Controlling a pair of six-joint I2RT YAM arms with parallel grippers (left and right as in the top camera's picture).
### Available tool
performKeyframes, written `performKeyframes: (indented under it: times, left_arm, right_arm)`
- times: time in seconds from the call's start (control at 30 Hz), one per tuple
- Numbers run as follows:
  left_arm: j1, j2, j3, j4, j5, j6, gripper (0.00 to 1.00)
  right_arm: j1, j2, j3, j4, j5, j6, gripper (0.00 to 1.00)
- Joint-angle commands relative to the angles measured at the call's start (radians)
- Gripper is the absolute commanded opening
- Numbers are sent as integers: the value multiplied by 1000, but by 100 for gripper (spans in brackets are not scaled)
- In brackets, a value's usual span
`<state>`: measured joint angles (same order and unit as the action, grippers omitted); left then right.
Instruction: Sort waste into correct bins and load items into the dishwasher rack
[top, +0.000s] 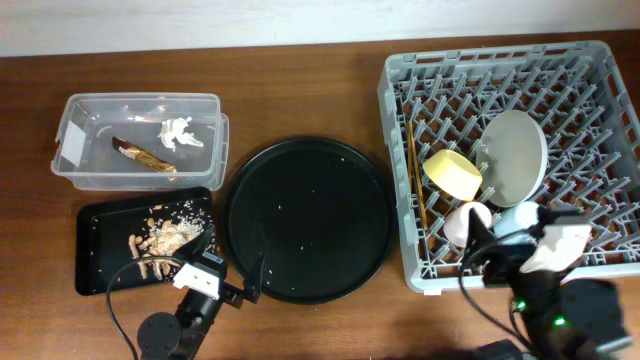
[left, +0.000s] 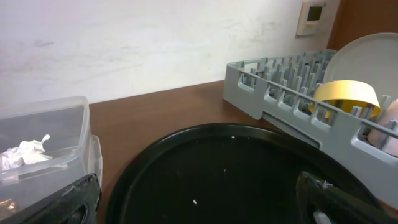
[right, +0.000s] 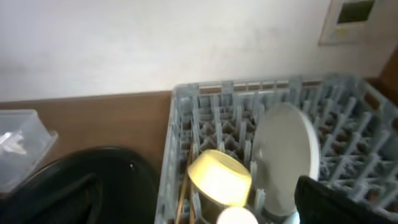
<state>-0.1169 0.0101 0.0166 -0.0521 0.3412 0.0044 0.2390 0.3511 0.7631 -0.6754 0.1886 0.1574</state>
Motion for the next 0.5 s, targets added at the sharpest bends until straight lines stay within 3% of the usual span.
performKeyframes:
  times: [0.0, 0.1, 0.2, 0.37, 0.47]
  left_arm:
    - [-5, -5, -8, 1, 11, 8, 99]
    - [-5, -5, -8, 1, 11, 8, 99]
    - [-5, -5, -8, 1, 11, 8, 99]
    - [-5, -5, -8, 1, 11, 8, 99]
    - [-5, -5, -8, 1, 11, 8, 99]
  right_arm:
    - [-58, -182, -250, 83, -103, 0, 99]
    - [-94, -332, -451, 181, -118, 0, 99]
    - [-117, -348, -568, 287, -118, 0, 99]
    - [-117, -348, -758, 612, -132, 0, 99]
    - [-116, -348, -758, 601, -133, 0, 99]
